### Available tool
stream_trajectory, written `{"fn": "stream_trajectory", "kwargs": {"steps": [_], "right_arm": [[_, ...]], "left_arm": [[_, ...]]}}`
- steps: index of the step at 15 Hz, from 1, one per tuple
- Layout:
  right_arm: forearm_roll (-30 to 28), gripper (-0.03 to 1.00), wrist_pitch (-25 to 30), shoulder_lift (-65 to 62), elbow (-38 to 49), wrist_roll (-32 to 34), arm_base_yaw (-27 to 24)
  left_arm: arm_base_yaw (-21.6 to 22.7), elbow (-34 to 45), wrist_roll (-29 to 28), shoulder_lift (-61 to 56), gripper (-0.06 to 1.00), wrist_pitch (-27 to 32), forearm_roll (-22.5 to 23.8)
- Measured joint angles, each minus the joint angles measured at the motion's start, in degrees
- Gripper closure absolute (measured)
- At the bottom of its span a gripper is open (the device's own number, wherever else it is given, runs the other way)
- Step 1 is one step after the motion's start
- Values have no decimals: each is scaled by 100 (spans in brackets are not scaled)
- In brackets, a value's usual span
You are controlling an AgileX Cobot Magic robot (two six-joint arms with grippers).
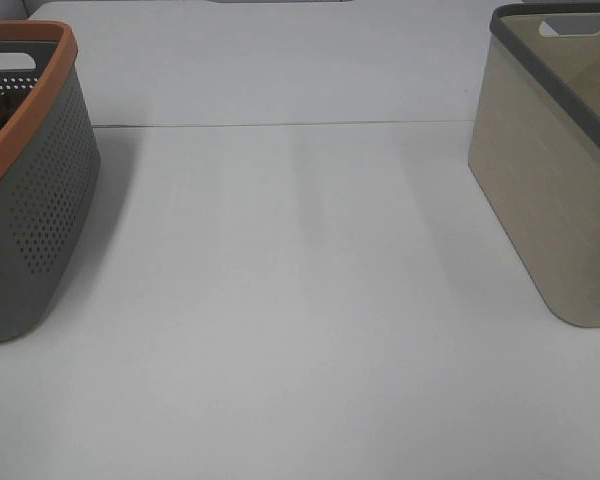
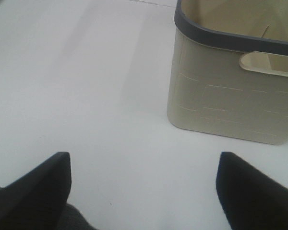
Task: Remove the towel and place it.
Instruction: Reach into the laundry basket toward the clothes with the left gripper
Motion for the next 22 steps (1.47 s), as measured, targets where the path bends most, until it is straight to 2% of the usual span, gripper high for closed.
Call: {"fn": "stream_trajectory", "kwargs": {"steps": [22], "right_arm": [[6,18,0,0,0,0,0]], "left_arm": [[0,0,0,0,8,0,0]]}}
